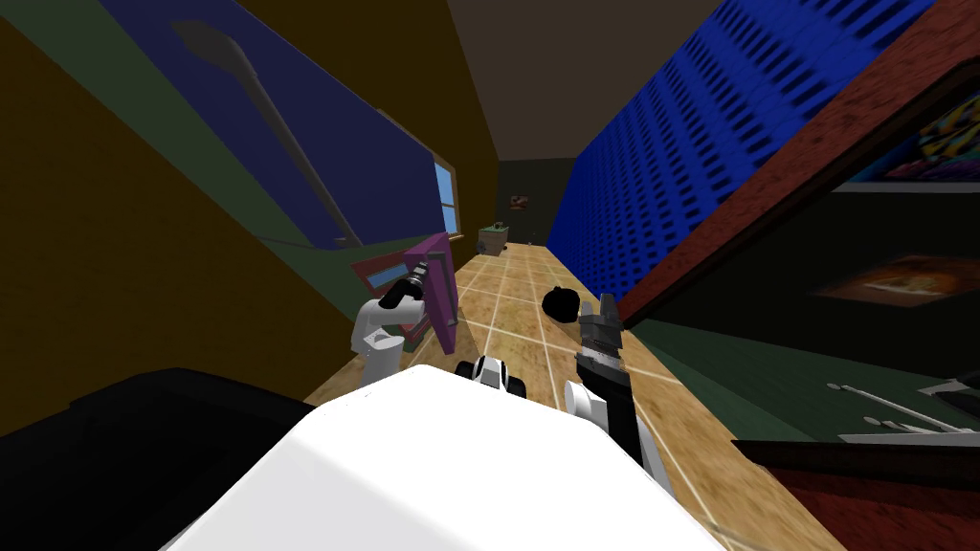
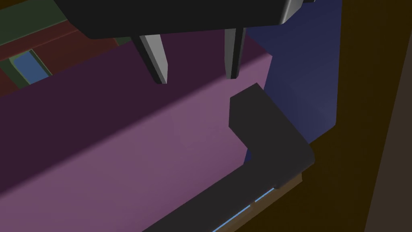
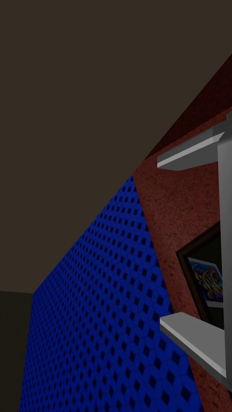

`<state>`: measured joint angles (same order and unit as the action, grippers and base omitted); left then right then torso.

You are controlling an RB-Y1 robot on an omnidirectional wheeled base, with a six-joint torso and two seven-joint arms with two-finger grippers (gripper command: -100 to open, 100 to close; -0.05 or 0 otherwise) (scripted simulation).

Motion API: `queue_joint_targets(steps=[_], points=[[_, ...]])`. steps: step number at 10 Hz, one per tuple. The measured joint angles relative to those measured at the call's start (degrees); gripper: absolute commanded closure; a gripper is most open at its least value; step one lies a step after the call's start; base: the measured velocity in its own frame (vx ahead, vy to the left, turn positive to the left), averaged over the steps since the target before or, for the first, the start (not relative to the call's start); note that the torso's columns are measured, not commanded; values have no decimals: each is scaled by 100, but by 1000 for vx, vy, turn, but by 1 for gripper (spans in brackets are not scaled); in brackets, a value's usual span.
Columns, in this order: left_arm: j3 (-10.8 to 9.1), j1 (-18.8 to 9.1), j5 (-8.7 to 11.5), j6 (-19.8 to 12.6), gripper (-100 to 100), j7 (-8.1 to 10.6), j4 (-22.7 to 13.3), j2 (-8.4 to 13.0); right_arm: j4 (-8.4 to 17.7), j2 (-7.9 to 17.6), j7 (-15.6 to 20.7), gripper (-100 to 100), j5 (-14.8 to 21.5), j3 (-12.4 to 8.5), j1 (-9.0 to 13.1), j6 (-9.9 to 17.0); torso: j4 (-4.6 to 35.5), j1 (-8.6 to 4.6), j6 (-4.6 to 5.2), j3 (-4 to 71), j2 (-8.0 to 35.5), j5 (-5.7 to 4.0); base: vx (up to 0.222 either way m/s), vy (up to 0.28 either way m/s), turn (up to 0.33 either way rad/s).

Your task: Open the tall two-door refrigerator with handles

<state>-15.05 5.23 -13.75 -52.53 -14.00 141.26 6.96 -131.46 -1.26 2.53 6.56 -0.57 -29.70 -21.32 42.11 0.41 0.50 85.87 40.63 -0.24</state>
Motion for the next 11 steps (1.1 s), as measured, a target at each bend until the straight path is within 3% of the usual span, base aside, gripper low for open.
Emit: queue_joint_targets(steps=[4, 7, 11], points=[[-42, 38, -69, -283, -100, -60, 457, -354, 0, 1, 0, 0, 0, -1, 0, 0, 39, 47, -16, -16, 38, -10, 42, -20, -5], [-180, -44, 40, -467, -100, -66, 626, -366, 1, 2, 0, 0, 0, -2, 1, 0, 59, -1, 2, -8, 39, -50, -16, 12, 3], [-56, -33, -130, -432, -100, -79, 687, -500, 0, 1, 0, 0, 0, -1, 1, 0, 50, -26, 8, -6, 35, -54, 11, -2, 1]])
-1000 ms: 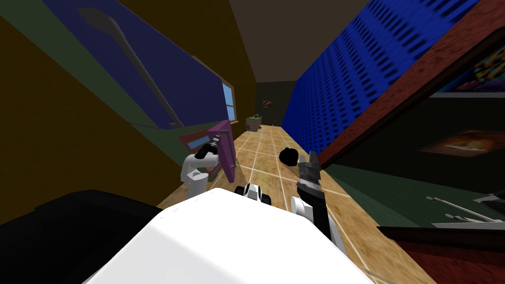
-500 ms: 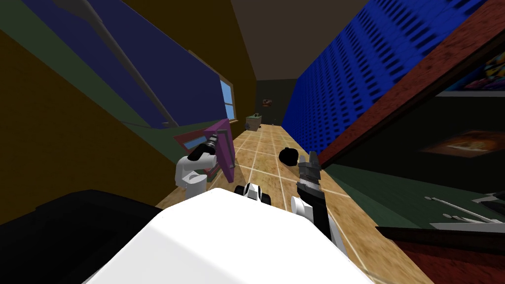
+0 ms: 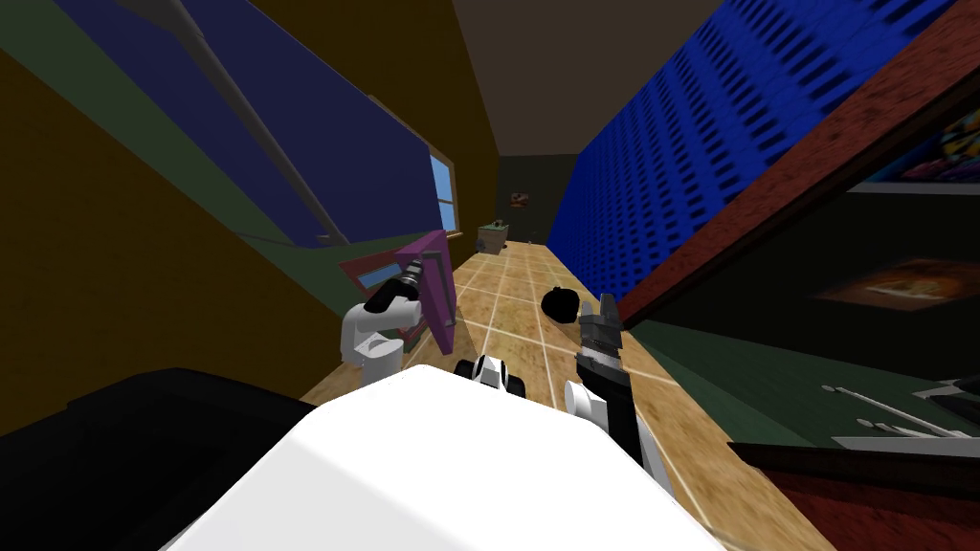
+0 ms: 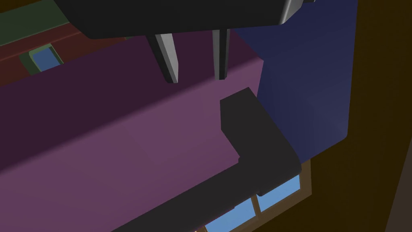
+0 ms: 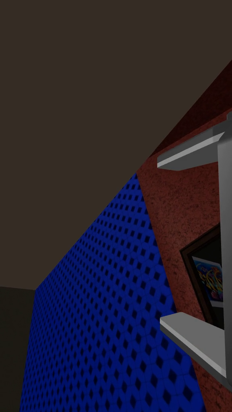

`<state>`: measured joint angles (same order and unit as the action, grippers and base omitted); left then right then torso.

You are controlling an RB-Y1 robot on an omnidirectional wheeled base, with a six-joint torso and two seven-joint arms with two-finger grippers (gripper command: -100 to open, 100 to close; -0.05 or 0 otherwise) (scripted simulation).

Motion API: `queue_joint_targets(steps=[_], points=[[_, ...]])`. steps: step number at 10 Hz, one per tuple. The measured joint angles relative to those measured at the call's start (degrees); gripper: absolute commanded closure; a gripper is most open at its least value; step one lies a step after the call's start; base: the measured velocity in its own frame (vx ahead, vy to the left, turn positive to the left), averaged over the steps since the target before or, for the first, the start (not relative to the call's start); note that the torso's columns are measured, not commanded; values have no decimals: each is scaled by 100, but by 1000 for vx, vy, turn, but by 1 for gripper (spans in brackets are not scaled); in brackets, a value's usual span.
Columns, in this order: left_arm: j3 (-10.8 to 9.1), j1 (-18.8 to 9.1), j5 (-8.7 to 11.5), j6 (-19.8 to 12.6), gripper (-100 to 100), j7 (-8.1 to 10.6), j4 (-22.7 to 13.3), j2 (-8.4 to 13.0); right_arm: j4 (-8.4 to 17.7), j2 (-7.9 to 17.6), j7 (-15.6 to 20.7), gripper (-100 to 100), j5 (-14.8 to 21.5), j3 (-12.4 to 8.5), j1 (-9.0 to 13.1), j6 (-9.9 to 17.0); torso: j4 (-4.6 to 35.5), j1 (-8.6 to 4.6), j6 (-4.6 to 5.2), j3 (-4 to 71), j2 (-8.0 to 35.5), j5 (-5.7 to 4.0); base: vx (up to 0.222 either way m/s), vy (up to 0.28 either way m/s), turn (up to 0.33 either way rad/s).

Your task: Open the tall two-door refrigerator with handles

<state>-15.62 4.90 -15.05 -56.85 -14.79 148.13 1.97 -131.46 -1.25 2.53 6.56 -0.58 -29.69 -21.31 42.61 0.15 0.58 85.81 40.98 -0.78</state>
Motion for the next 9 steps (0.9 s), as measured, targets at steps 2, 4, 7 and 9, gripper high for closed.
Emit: queue_joint_targets(steps=[2, 4, 7, 9], points=[[15, 96, 1, 119, -100, 17, 18, -26, 0, 0, 0, 0, 0, 0, 0, 0, -8, 8, -10, -14, 11, 16, 12, -6, -13], [-76, -14, 81, 196, -100, 29, 123, 57, 0, 0, 0, 0, 0, 0, 0, 0, -59, 62, -31, -31, 3, 86, 6, 9, 10], [-109, -160, 26, -56, -100, -17, 148, 88, 0, 0, 0, 0, 0, 0, 0, 0, -53, 46, -22, -36, 10, 77, 10, -11, -27], [-132, -210, 15, -195, 100, -41, 169, 108, 0, 0, 0, 0, 0, 0, 0, 0, -61, 42, -26, -36, 11, 82, -17, -4, 21]])
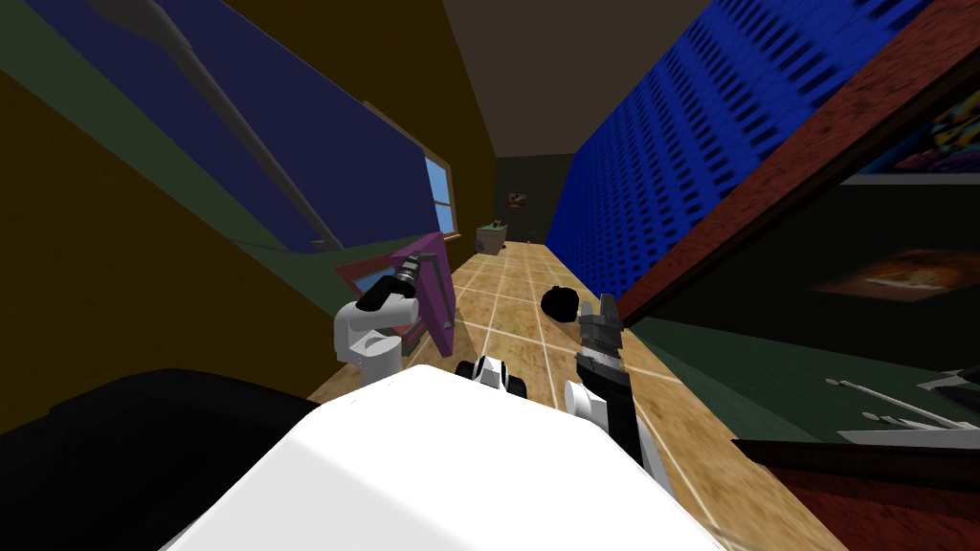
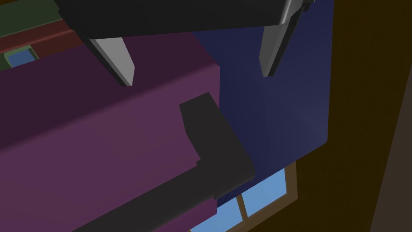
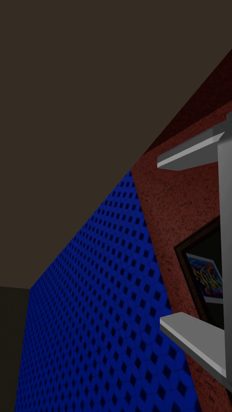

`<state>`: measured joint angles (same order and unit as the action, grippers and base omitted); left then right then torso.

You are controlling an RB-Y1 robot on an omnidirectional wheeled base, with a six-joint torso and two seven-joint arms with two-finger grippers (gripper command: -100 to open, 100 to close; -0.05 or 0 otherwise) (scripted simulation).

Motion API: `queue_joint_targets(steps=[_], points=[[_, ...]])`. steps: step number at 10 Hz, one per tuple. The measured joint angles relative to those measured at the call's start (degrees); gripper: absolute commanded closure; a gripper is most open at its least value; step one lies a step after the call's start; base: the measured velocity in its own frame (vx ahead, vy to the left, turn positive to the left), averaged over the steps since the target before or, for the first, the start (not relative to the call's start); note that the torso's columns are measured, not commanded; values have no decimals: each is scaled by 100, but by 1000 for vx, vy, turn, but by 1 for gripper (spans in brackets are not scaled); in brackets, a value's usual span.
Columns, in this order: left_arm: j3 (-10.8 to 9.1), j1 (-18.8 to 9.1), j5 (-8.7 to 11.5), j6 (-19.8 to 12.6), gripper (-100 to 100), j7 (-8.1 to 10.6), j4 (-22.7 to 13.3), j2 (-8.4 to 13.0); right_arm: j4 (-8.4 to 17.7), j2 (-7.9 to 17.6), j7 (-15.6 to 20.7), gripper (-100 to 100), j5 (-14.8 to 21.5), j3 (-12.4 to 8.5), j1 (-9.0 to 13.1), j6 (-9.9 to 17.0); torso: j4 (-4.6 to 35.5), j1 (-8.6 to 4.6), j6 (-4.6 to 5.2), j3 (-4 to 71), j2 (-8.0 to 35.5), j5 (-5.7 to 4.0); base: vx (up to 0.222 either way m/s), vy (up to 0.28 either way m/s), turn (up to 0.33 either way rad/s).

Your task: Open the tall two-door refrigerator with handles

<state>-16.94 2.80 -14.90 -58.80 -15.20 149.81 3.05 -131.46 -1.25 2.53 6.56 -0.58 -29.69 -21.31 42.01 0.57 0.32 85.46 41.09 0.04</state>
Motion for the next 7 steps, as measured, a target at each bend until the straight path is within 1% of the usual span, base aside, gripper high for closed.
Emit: queue_joint_targets(steps=[3, 5, 7], points=[[29, 115, 39, 120, 100, 36, -70, -42, 0, 0, 0, 0, 0, 0, 0, 0, 31, -13, 6, 3, 9, -33, -10, -1, 14], [18, 203, 97, 130, 100, 40, -26, -40, 0, 0, 0, 0, 0, 0, 0, 0, 37, -31, 3, -9, 27, -39, -6, -3, 7], [52, 213, 62, 199, 100, 53, -60, -74, 0, 0, 0, 0, 0, 0, 0, 0, 38, -29, 3, -9, 27, -39, -5, 1, 7]])
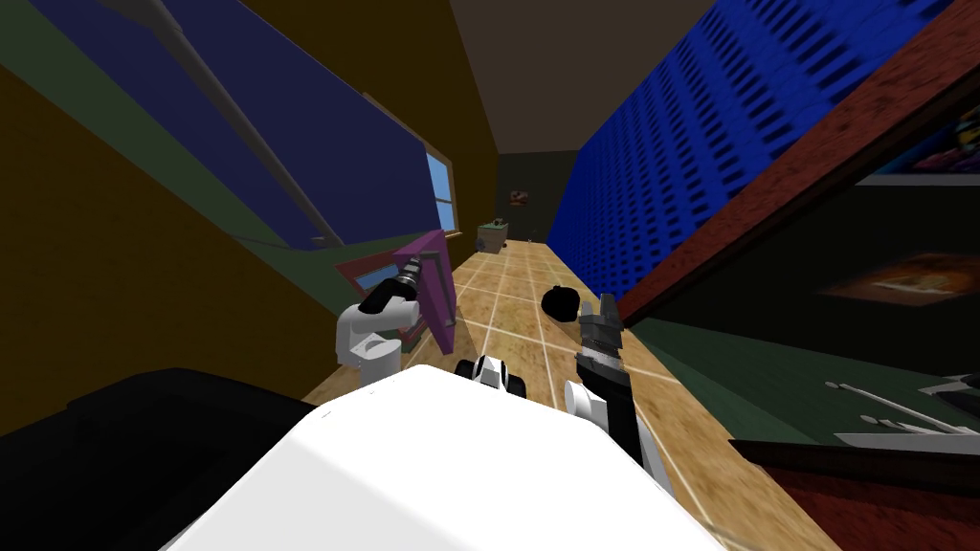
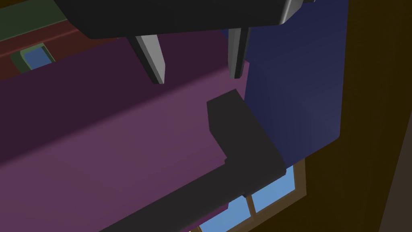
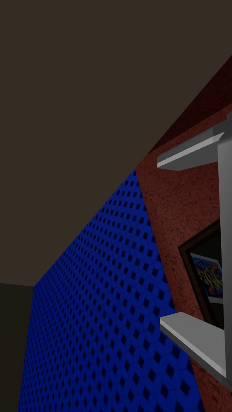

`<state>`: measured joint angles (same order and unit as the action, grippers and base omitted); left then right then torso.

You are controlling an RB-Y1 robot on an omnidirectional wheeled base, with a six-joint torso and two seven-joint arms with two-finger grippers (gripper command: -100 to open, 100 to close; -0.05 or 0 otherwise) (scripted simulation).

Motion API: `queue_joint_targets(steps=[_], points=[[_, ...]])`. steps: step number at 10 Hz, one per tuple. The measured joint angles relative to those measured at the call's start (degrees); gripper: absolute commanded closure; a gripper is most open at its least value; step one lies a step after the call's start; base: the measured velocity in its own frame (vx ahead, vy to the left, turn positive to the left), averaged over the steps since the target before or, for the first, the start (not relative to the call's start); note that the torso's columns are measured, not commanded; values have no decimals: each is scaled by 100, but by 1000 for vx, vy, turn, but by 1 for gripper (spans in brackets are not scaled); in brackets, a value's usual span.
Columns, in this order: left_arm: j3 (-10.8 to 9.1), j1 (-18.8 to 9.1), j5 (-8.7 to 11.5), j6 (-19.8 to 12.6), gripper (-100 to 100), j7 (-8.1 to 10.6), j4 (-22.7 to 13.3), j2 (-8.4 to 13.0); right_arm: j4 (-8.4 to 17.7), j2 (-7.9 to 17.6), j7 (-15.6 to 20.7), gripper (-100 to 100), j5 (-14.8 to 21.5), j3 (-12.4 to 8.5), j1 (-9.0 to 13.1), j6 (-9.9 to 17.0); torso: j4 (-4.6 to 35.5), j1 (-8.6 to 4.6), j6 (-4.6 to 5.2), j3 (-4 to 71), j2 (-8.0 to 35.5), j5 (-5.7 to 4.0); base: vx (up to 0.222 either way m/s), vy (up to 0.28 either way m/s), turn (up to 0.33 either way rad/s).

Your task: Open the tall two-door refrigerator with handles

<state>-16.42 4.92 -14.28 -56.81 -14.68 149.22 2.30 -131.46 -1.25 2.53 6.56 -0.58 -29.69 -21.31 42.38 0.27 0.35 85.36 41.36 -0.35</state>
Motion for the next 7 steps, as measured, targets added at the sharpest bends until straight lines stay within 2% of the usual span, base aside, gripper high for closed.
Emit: queue_joint_targets(steps=[1, 2, 3, 4, 5, 6, 7], points=[[33, 52, -20, 92, 100, 15, -27, -38, 0, 0, 0, 0, 0, 0, 0, 0, -1, -1, -3, -5, 6, 3, -30, -14, 25], [44, 86, -19, 88, 100, 19, -44, -56, 0, 0, 0, 0, 0, 0, 0, 0, -2, -10, -9, -18, 22, 7, -46, -125, -279], [-72, -34, -101, 23, 100, 22, -180, 53, 0, -1, 0, 0, 0, 2, 2, 0, -17, -33, 7, -15, 12, 14, -36, -154, -289], [-247, -33, -83, 62, 100, 46, -338, 144, 0, -1, 0, 0, 0, 2, 1, 0, -24, -32, -10, -20, 13, 20, -8, -85, -97], [-410, 32, -11, 174, 100, 81, -418, 189, -1, -1, 0, 0, 0, 1, 0, 0, -20, 7, -37, -40, 38, 36, 10, -148, -329], [-575, 24, -30, 210, 100, 108, -547, 309, 0, -1, 0, 0, 0, 2, 1, 0, -18, 11, -13, -32, 30, 35, -13, -152, -263], [-764, -86, -18, 166, 100, 118, -713, 432, 0, -1, 0, 0, 0, 2, 1, 0, -13, 25, -26, -28, 30, 30, -12, -68, -52]])
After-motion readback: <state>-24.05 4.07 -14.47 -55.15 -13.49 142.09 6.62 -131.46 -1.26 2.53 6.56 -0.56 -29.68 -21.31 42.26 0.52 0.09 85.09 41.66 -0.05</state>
